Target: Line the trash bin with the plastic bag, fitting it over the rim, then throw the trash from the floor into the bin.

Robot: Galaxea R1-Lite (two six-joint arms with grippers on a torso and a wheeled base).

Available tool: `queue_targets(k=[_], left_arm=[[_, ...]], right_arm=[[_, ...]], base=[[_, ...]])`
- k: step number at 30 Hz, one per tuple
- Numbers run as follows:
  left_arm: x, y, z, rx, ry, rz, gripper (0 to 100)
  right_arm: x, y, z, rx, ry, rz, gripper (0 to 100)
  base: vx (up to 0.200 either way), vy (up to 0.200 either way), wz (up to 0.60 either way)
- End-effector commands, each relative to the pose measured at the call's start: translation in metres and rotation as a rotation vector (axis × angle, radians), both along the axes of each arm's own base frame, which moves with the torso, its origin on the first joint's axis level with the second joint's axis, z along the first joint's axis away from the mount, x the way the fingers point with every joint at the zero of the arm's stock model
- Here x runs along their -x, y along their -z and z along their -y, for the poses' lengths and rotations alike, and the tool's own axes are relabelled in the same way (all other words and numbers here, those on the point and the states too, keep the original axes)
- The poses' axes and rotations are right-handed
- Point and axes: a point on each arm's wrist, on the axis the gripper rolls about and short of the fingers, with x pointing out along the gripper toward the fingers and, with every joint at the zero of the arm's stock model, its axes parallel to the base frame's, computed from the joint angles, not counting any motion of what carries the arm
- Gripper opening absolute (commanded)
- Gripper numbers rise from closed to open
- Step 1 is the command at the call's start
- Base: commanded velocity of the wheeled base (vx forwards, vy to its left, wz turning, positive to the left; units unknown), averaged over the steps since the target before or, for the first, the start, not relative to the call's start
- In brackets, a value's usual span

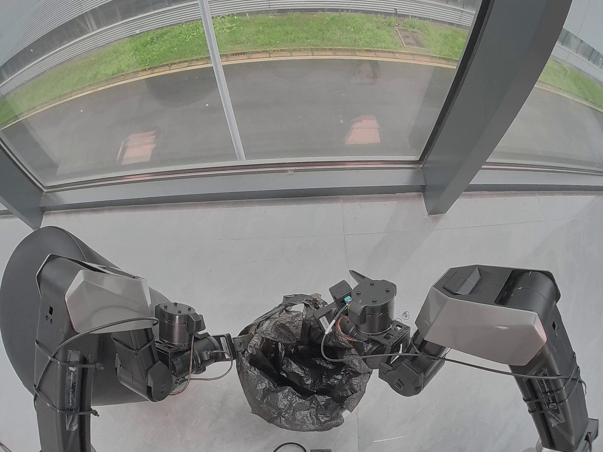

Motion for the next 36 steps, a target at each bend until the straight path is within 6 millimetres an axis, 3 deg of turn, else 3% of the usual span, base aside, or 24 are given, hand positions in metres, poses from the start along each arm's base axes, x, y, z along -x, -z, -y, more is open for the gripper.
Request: queue_targets(k=[1,8,22,30,36], left_arm=[[-0.012,0.003,0.007,-0.003,0.014,0.002,100],[-0.012,-0.001,0.016,-0.005,0.035,-0.002,100],[-0.002,-0.021,0.014,-0.003,0.036,0.022,100],[0.002,-0.018,0.012,0.000,0.036,0.029,100],[0.014,-0.029,0.008,0.021,0.034,0.073,100]], right_arm=[[0.000,-0.001,0.000,-0.010,0.001,-0.001,100],[0.005,0.001,0.002,0.004,-0.016,-0.022,100],[0.039,-0.023,0.016,0.027,-0.140,-0.077,100],[0.045,-0.017,0.024,0.067,-0.194,-0.134,100],[0.042,0.005,0.022,0.095,-0.189,-0.171,100]], base=[[0.000,0.000,0.00],[0.000,0.000,0.00],[0.000,0.000,0.00],[0.000,0.000,0.00],[0.000,0.000,0.00]])
